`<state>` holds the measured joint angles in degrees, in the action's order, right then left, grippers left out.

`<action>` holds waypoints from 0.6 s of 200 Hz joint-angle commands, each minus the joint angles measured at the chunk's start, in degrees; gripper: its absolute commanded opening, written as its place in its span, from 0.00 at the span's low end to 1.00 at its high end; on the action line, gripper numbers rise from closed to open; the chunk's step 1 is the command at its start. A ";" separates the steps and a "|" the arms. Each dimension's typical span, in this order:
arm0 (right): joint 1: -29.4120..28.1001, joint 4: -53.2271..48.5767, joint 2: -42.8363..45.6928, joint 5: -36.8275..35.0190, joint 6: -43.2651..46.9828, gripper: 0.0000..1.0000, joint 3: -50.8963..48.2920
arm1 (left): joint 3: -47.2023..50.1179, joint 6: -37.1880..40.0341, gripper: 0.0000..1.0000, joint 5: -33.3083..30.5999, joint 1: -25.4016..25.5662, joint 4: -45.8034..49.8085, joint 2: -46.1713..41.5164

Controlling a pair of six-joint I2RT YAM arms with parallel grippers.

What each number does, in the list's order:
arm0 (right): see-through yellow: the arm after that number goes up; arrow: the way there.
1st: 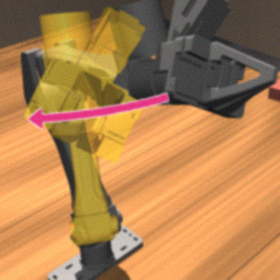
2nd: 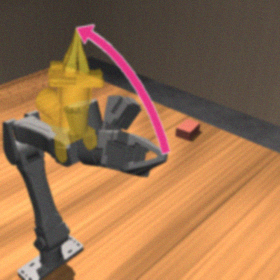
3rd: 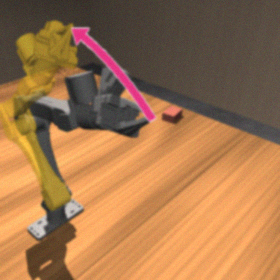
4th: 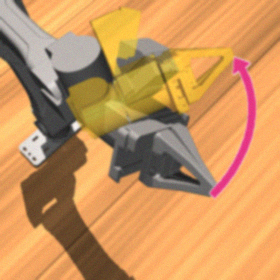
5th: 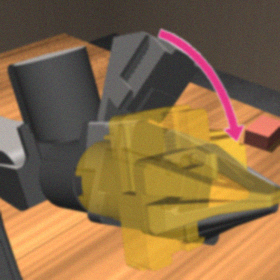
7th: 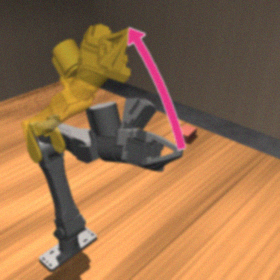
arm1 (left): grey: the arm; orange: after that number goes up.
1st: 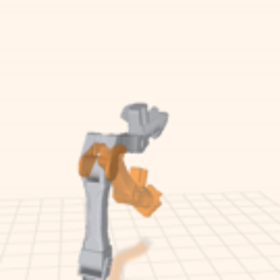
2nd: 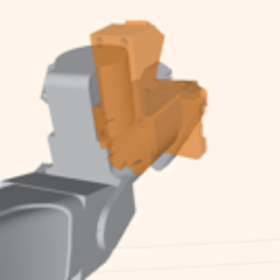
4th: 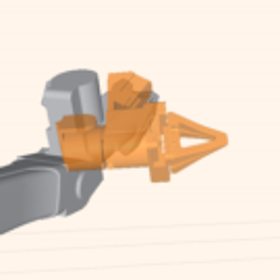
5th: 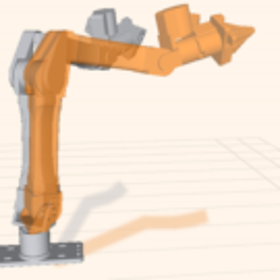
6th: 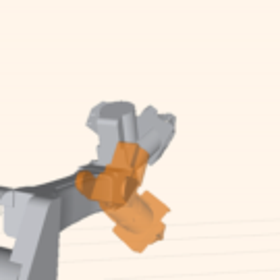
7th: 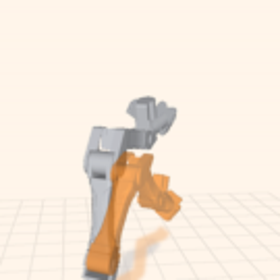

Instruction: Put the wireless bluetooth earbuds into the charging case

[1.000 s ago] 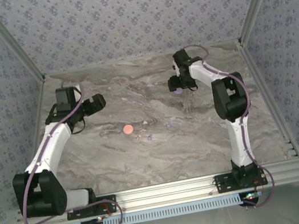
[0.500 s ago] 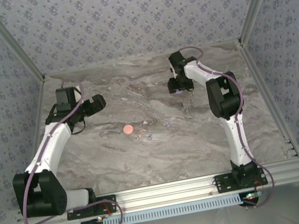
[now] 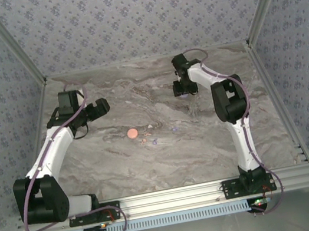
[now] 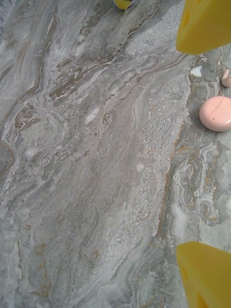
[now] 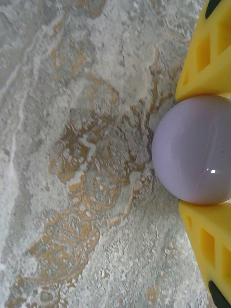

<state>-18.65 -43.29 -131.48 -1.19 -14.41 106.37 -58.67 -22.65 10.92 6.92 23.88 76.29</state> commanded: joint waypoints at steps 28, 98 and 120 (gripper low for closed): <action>-5.14 -2.13 0.97 2.01 -9.54 0.52 -0.35 | -0.91 -1.69 0.99 2.47 0.38 -0.31 0.48; -11.16 0.31 -0.03 1.53 -15.50 0.51 -0.29 | -1.35 -2.23 0.99 3.80 1.82 -0.68 2.52; -12.44 0.50 -0.90 1.92 -16.45 0.51 0.11 | -1.68 -2.31 0.99 4.07 2.30 -0.68 3.40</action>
<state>-29.26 -42.09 -131.39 -1.13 -27.57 106.37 -58.67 -24.29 13.67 8.58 23.81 78.61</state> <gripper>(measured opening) 0.515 0.993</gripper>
